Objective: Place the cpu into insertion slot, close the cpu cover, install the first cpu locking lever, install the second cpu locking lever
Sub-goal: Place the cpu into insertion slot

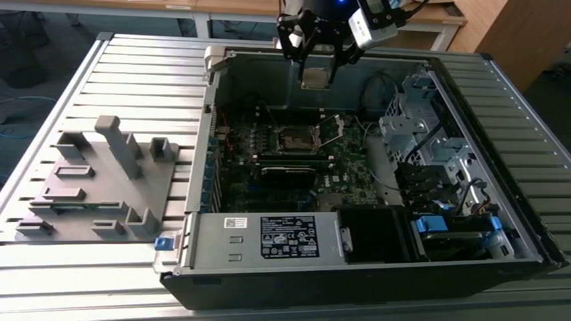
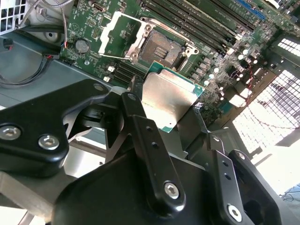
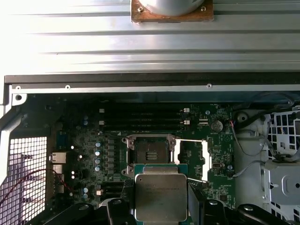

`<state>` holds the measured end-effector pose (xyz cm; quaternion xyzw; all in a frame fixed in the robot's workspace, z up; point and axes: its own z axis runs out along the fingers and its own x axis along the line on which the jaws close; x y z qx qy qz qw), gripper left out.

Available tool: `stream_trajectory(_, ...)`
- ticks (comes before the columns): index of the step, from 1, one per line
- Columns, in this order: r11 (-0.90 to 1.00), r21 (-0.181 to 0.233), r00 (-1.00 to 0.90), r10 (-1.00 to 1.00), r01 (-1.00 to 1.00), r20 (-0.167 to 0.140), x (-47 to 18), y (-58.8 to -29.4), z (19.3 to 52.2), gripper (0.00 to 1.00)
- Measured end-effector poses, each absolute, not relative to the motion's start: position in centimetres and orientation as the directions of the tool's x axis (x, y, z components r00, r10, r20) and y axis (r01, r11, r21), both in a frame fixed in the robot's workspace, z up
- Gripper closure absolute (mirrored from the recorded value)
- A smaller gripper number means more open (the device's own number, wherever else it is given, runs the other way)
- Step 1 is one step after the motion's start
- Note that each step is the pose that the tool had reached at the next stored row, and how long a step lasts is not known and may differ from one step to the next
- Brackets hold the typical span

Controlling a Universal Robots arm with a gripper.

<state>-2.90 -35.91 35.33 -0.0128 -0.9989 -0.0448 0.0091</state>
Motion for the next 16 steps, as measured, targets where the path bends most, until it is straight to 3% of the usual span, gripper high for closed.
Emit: stream_trajectory(16, 0.996, 0.089, -1.000, 0.025, 0.026, 0.019, -2.90, -35.92, 34.94, 0.46)
